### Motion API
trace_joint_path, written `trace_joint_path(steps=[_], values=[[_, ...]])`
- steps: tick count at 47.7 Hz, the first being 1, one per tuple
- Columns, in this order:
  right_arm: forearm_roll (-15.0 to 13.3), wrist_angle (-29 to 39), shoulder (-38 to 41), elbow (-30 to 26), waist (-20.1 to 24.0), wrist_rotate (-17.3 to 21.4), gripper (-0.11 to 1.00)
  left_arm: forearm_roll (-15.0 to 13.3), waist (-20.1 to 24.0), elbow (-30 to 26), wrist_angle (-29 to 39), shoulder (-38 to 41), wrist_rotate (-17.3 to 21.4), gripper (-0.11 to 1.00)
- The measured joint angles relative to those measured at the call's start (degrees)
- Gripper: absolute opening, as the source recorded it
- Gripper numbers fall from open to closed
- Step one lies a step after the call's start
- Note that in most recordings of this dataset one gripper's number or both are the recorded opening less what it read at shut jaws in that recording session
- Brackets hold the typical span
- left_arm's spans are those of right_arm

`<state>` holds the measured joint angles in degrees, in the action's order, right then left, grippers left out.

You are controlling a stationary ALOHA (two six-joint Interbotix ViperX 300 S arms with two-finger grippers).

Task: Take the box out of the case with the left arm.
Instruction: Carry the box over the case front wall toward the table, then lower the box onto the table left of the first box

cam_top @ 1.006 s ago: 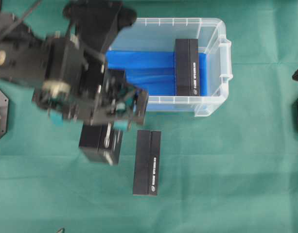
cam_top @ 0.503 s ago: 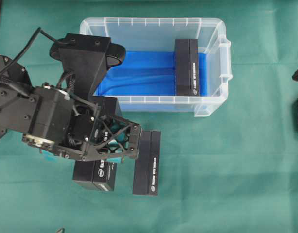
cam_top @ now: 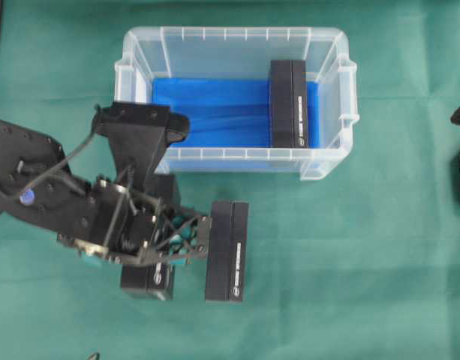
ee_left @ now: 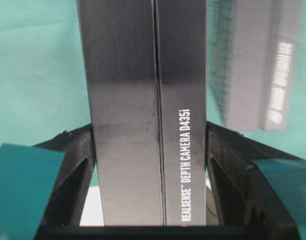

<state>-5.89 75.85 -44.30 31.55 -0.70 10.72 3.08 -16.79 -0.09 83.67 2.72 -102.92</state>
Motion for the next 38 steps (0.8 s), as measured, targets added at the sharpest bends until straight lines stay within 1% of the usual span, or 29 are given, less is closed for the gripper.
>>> trace_joint_path(steps=[9, 18, 25, 30, 38], values=[[0.0, -0.1, 0.4, 0.0, 0.0, 0.0, 0.0, 0.4, -0.6, 5.9, -5.2, -0.1, -0.9, 0.61], [0.0, 0.0, 0.5, 0.0, 0.0, 0.0, 0.0, 0.6, -0.7, 12.3, -13.4, -0.1, -1.2, 0.61], [0.0, 0.0, 0.5, 0.0, 0.0, 0.1, 0.0, 0.3, -1.2, 15.9, -20.0, 1.6, -1.2, 0.61], [0.0, -0.1, 0.5, 0.0, 0.0, 0.0, 0.0, 0.0, -1.4, 16.9, -22.3, 2.8, -1.2, 0.61], [0.1, -0.1, 0.5, 0.0, 0.0, 0.0, 0.0, -0.1, -1.5, 17.5, -22.9, 2.9, -1.5, 0.61]])
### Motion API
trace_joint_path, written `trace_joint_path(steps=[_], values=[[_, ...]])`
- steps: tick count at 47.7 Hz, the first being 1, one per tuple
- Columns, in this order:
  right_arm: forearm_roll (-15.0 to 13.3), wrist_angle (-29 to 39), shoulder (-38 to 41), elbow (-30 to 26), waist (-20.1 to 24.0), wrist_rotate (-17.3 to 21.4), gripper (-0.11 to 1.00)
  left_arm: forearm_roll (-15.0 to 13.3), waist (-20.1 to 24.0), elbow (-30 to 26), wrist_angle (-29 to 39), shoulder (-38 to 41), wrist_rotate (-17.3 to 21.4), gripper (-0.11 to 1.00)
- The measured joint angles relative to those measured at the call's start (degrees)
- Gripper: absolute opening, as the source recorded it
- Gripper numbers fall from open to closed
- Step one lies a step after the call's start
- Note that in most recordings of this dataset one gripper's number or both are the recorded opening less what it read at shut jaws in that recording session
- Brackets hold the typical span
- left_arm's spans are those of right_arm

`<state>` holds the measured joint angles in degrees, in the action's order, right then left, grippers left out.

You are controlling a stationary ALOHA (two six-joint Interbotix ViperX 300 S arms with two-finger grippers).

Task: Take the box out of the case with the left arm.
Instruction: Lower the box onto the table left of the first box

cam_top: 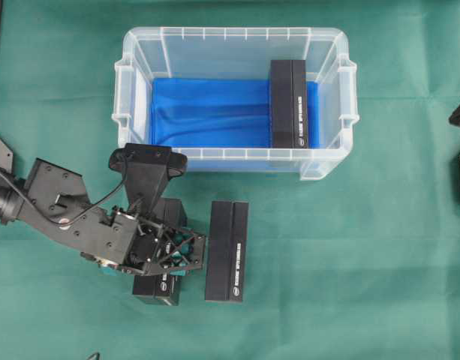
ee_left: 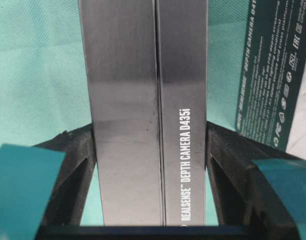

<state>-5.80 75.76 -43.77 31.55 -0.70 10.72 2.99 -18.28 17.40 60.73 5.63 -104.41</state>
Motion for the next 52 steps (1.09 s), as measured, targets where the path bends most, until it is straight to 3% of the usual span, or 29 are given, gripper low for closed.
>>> trace_joint_path(steps=[10, 28, 34, 37, 52], values=[[-0.1, 0.0, 0.0, 0.0, 0.0, 0.1, 0.0, -0.5, 0.0, 0.6, 0.1, 0.0, -2.0, 0.61], [-0.1, 0.0, 0.1, 0.0, 0.0, 0.0, 0.0, -0.6, 0.0, 0.7, -0.5, 0.0, -1.2, 0.61], [-0.1, 0.0, 0.0, 0.0, 0.0, 0.0, 0.0, -0.6, 0.1, 0.7, -0.9, -0.1, -0.7, 0.9], [-0.1, 0.0, 0.1, 0.0, 0.0, 0.1, 0.0, -0.6, 0.1, 0.7, -1.1, 0.0, -0.6, 0.98], [-0.1, 0.0, 0.1, 0.0, 0.0, 0.0, 0.0, -0.6, 0.0, 0.7, -1.8, -0.1, -0.6, 0.96]])
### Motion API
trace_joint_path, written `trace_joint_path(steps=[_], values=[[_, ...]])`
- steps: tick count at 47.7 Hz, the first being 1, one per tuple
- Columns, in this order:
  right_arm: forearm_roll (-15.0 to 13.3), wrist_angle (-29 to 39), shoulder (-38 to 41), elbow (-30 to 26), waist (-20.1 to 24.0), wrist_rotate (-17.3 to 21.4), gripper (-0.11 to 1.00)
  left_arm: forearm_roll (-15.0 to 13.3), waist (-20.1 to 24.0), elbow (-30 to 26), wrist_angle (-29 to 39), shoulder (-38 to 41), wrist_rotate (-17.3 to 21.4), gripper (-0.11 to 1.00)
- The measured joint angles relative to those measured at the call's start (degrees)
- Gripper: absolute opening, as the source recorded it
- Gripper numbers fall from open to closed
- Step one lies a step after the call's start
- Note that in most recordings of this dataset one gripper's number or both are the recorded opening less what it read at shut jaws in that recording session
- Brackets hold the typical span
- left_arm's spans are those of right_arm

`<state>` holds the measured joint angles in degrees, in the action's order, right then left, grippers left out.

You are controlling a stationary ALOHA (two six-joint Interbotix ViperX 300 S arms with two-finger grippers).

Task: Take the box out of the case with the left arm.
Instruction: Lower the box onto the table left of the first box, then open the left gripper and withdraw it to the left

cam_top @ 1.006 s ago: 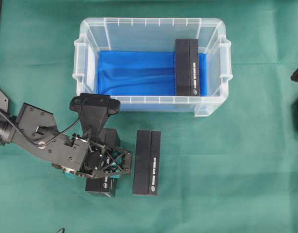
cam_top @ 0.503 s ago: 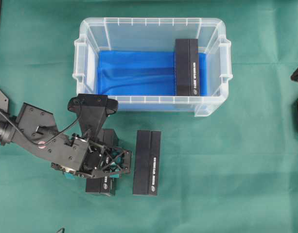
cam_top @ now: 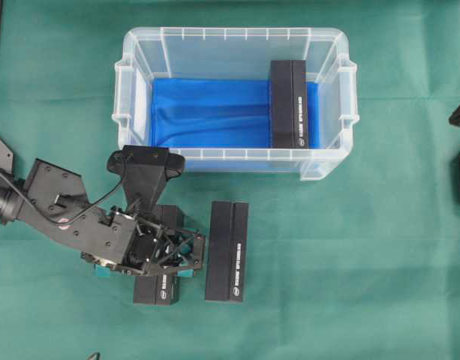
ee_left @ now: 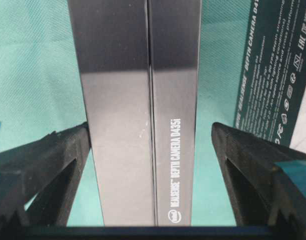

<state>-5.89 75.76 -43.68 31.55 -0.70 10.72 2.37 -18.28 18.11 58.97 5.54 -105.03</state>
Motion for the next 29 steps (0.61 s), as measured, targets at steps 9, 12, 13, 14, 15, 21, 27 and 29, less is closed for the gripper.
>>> trace_joint_path(steps=[9, 12, 13, 14, 15, 21, 27, 29], values=[[0.0, 0.0, -0.1, 0.0, 0.0, 0.0, 0.0, 0.0, 0.0, -0.2, 0.2, -1.5, 0.0, 0.96], [0.0, 0.1, -0.1, 0.0, 0.0, 0.0, 0.0, 0.0, 0.1, -0.6, 0.4, -2.6, 0.0, 0.96], [0.0, 0.1, -0.1, 0.0, 0.0, 0.1, 0.0, 0.0, 0.1, -0.8, 0.6, -3.0, -0.1, 0.96], [0.0, 0.0, -0.1, 0.0, 0.0, 0.0, 0.0, 0.0, 0.1, -1.1, 0.8, -3.4, -0.1, 0.95], [0.0, 0.0, -0.1, 0.0, 0.0, 0.0, 0.0, 0.0, 0.2, -1.2, 1.1, -3.9, -0.1, 0.95], [0.0, 0.0, 0.0, 0.0, 0.0, 0.0, 0.0, 0.0, 1.0, -3.4, 4.5, -6.9, -0.1, 0.95], [0.0, 0.0, -0.1, 0.0, 0.0, 0.0, 0.0, 0.0, 2.0, -6.2, 9.2, -9.8, -0.1, 0.95], [0.0, 0.0, -0.1, 0.0, 0.0, 0.0, 0.0, 0.1, 2.3, -7.4, 11.2, -10.6, -0.1, 0.95]])
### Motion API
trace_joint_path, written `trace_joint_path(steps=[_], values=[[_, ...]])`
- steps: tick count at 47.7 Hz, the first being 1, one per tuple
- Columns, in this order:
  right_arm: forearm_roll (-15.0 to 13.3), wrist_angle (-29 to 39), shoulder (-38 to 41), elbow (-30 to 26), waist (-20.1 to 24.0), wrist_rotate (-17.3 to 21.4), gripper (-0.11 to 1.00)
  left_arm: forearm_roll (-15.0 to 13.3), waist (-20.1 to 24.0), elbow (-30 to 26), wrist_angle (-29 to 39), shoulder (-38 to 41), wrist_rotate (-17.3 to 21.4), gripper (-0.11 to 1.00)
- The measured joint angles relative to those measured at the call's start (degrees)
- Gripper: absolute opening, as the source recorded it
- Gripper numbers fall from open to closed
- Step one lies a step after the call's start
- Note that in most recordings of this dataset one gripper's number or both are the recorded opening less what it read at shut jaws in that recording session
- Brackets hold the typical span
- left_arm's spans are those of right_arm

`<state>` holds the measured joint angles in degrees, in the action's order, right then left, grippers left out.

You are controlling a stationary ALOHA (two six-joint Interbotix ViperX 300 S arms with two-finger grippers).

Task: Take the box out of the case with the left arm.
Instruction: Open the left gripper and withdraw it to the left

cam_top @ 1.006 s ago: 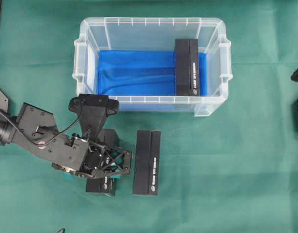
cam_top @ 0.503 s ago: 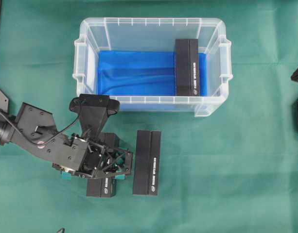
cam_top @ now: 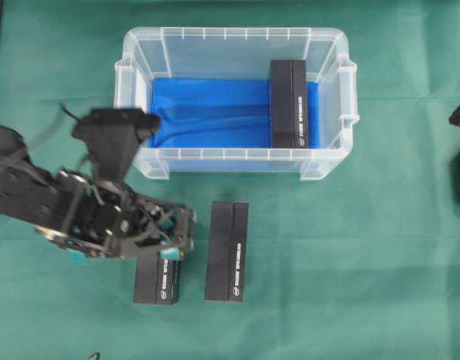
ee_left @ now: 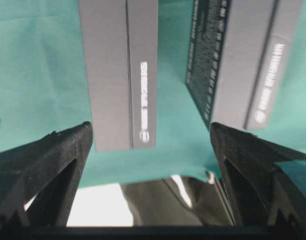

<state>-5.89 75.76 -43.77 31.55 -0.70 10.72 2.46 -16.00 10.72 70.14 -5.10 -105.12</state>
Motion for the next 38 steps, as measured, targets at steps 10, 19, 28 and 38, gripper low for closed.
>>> trace_joint_path(steps=[10, 19, 28, 38], values=[[-0.1, 0.0, 0.0, 0.0, 0.0, 0.0, 0.0, 0.4, 0.6, -5.8, 7.6, -2.5, 0.2, 0.95], [-0.1, 0.0, 0.1, 0.0, 0.0, 0.0, 0.0, 0.8, 0.8, -7.4, 8.5, -2.3, 2.3, 0.95], [-0.3, -0.1, 0.0, 0.0, 0.0, 0.0, 0.0, 0.8, 1.2, -7.5, 8.5, -2.4, 3.4, 0.95], [-0.3, -0.1, 0.0, 0.0, 0.0, 0.1, 0.0, 0.5, 0.7, -4.4, 9.0, -3.9, 3.4, 0.95]])
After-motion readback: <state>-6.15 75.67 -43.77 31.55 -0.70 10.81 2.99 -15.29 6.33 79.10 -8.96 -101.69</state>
